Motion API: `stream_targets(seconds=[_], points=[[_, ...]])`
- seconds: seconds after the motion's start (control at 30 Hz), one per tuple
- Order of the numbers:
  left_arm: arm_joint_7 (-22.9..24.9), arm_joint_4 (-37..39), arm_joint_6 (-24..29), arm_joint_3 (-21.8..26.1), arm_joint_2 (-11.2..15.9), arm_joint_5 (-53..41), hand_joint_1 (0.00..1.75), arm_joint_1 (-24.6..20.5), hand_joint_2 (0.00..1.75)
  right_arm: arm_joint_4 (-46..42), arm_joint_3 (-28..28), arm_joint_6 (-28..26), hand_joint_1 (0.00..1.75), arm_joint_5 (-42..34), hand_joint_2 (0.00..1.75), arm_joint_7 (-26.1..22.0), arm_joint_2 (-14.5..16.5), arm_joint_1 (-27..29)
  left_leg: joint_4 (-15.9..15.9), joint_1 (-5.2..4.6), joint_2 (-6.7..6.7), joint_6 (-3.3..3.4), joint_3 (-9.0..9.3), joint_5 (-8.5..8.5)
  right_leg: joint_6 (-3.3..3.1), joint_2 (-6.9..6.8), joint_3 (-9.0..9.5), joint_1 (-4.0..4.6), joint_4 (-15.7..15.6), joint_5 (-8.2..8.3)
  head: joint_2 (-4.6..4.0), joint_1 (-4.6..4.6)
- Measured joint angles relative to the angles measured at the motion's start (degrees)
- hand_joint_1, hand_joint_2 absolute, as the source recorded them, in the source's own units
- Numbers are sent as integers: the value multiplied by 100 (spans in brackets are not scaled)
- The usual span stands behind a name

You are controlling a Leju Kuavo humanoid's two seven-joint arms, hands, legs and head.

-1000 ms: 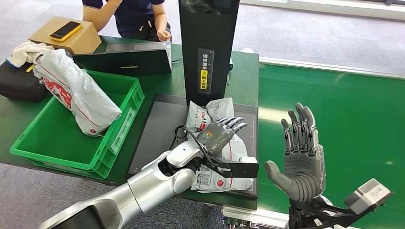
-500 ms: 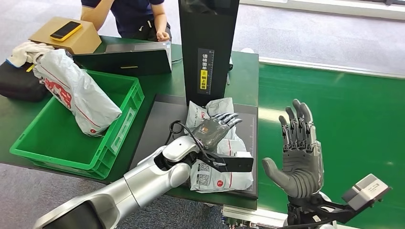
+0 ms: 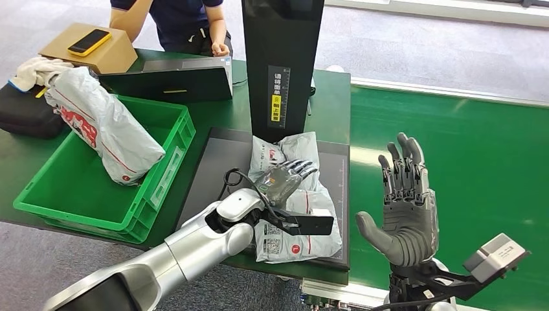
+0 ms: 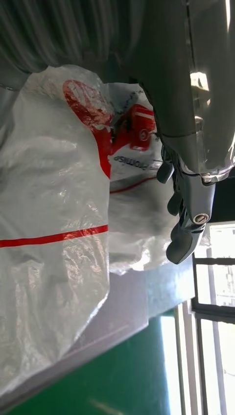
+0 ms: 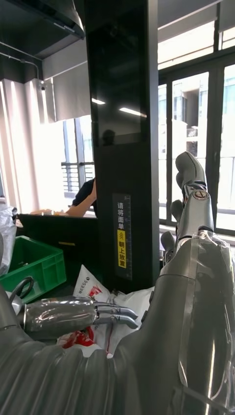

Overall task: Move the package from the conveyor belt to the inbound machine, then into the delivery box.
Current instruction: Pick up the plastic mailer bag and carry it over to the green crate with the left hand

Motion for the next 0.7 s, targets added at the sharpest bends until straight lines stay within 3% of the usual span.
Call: stream_targets(seconds=[0.17,0.23,0.3,0.37,0.7], points=[[61,248,61,-2,21,-79,0,4,175,31,-3,-10,0,0,175,-3,0,-4,0,0,0,-2,2,1,0,0,0,0,4,0,0,0],[79,324,67,-2,24,-98,66,-8,175,44,-4,-19,0,0,175,-3,0,-5,0,0,0,-4,3,2,0,0,0,0,5,0,0,-1],[83,382,67,-2,26,-115,154,-20,175,52,-5,-24,0,-1,175,-5,0,-5,0,0,0,-5,5,3,0,0,1,0,6,0,0,-1],[85,427,66,-2,27,-130,175,-25,175,61,-9,-26,0,-3,175,-7,0,-5,0,0,0,-6,7,4,-1,0,2,0,7,0,-1,-1],[29,527,-5,-2,26,-185,175,-112,175,115,-23,-26,0,-4,175,-10,0,-38,0,0,0,-8,15,6,-2,0,10,0,9,1,1,0]])
